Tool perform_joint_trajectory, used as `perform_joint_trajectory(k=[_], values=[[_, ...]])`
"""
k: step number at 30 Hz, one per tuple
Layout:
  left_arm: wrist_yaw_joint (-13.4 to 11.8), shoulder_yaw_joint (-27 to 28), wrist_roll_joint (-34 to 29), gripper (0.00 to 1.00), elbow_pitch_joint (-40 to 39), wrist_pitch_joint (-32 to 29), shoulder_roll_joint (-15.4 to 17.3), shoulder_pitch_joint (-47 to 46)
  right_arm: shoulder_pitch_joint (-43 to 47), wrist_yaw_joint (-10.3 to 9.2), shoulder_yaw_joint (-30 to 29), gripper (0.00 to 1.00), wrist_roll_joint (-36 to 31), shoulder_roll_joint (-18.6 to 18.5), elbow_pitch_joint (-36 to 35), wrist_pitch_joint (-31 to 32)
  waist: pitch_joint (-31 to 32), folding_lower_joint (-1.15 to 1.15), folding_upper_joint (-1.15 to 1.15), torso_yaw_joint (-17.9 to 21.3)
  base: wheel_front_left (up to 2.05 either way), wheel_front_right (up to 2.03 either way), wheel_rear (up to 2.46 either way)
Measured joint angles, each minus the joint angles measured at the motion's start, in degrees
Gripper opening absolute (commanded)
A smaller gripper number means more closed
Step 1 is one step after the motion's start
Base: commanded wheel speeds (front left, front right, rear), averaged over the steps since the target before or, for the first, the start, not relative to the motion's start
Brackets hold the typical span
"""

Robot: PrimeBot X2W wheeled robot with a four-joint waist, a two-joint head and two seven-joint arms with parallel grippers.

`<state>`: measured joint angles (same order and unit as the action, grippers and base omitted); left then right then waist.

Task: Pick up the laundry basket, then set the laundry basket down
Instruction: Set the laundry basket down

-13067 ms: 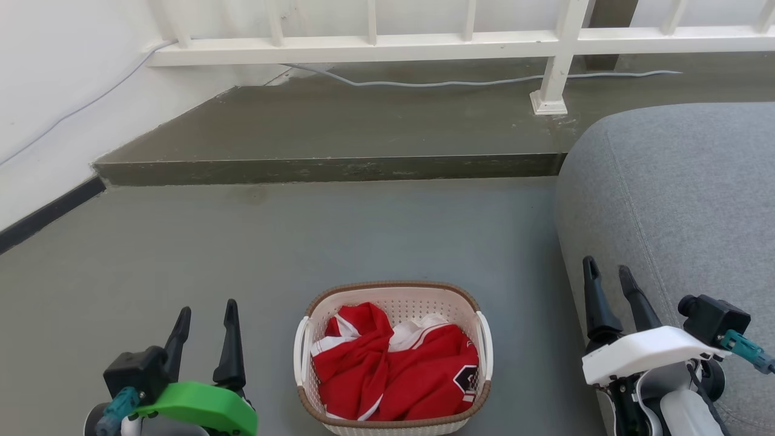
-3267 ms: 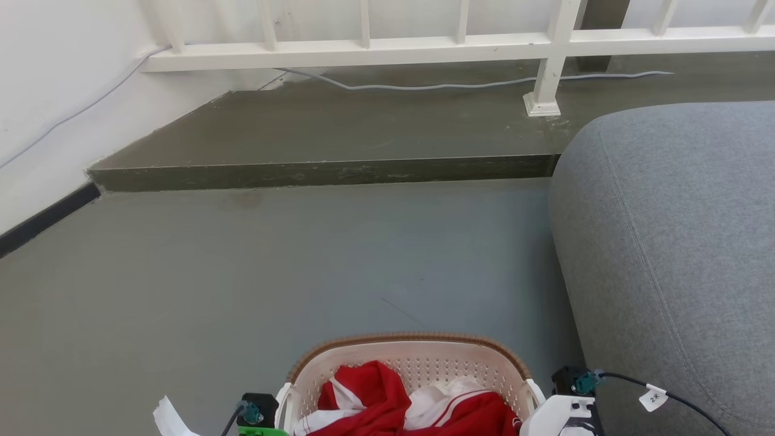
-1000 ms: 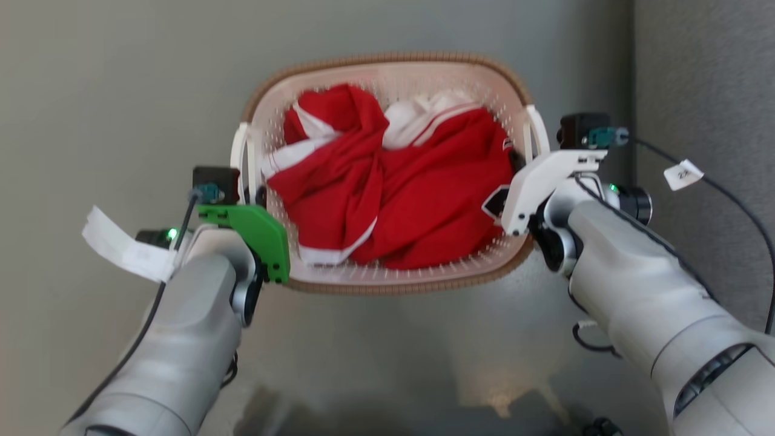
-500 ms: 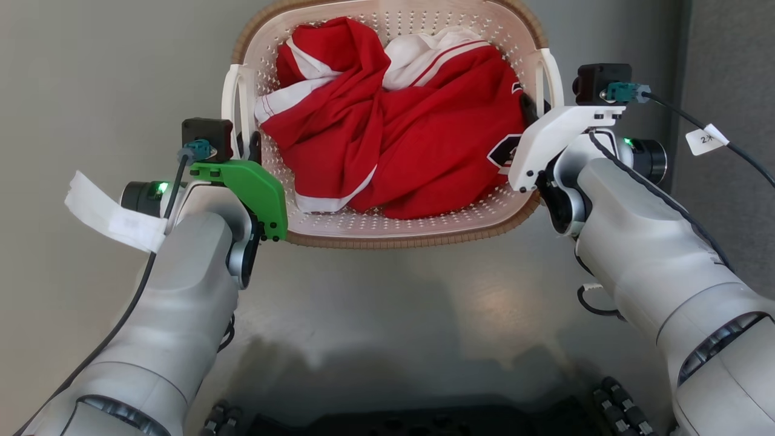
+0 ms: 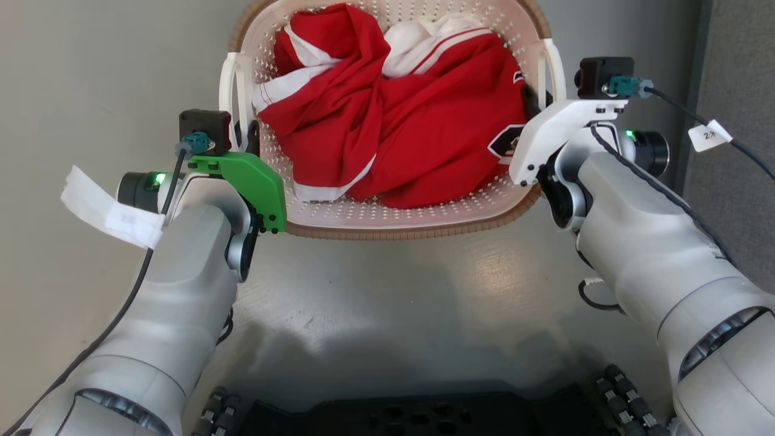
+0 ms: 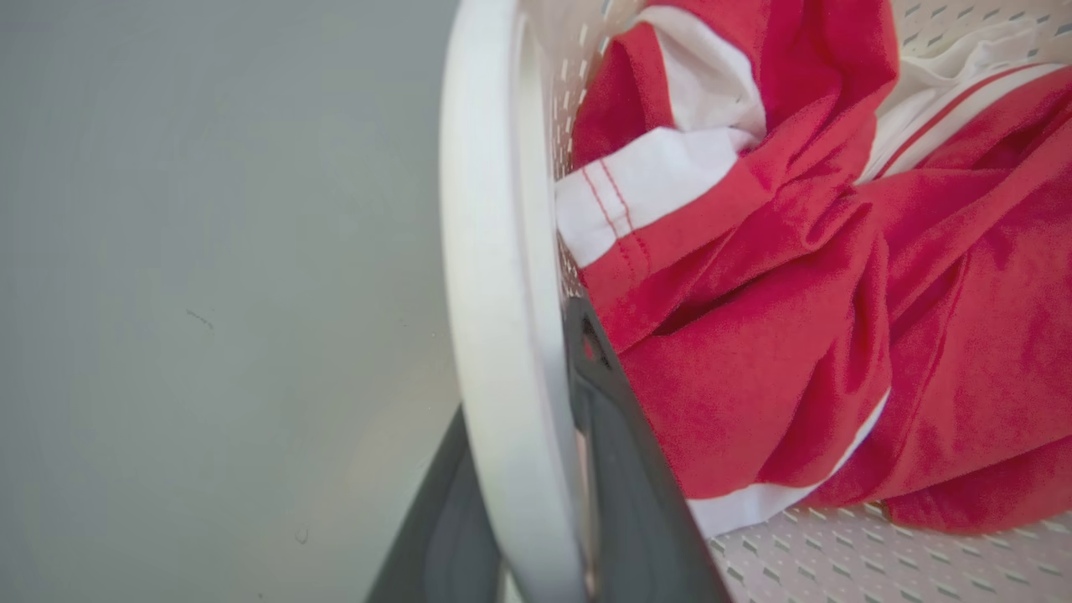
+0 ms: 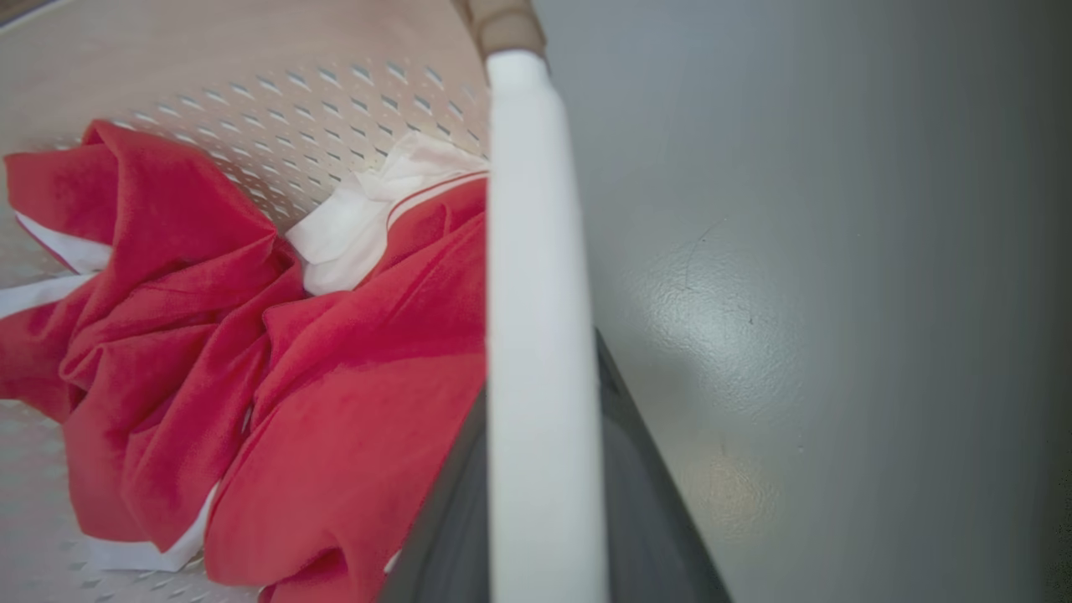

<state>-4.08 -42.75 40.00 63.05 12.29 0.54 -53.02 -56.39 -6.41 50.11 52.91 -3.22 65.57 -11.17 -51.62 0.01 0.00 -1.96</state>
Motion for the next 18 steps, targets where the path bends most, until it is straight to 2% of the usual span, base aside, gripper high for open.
perform_joint_trajectory(k=[18], values=[[0.0,-0.9,0.0,0.00,0.8,0.9,-0.1,-1.1,-1.0,0.60,0.4,0.00,0.0,0.0,1.1,-1.4,-1.9,0.00,0.00,0.0,0.00,0.00,0.00]])
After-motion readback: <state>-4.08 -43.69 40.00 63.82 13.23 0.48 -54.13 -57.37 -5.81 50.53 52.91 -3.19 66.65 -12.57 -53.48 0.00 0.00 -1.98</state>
